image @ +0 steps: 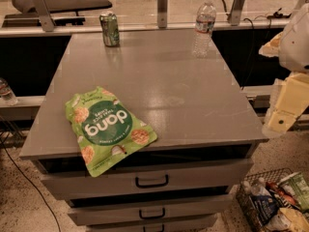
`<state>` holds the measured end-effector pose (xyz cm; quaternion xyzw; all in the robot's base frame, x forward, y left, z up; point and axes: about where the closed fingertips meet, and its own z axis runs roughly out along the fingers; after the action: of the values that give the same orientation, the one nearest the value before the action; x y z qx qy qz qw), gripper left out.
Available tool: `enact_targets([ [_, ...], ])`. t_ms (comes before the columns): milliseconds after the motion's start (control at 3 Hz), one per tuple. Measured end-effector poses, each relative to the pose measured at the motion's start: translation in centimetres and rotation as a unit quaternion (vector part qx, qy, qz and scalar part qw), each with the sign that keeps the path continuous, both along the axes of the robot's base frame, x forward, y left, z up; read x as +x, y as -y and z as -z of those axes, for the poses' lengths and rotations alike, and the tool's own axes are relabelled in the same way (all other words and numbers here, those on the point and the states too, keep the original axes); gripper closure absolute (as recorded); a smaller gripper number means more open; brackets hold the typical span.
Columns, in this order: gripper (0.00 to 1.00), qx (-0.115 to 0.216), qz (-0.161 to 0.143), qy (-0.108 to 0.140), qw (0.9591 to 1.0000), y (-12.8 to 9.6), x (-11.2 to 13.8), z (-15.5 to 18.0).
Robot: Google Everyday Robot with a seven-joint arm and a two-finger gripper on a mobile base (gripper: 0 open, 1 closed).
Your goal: Move water bottle near green rice chip bag
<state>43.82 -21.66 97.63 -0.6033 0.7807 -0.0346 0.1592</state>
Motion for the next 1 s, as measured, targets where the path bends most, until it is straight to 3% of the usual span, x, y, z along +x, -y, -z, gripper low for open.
enact_targets([
  [333,0.0,0.0,0.0,0.0,1.0,0.0,0.0,0.0],
  [667,0.0,0.019,-0.012,0.013,0.9997,0.7,2.4,0.3],
  [1000,0.0,0.082,-0.029,0.053,0.9947,3.4,10.3,1.1],
])
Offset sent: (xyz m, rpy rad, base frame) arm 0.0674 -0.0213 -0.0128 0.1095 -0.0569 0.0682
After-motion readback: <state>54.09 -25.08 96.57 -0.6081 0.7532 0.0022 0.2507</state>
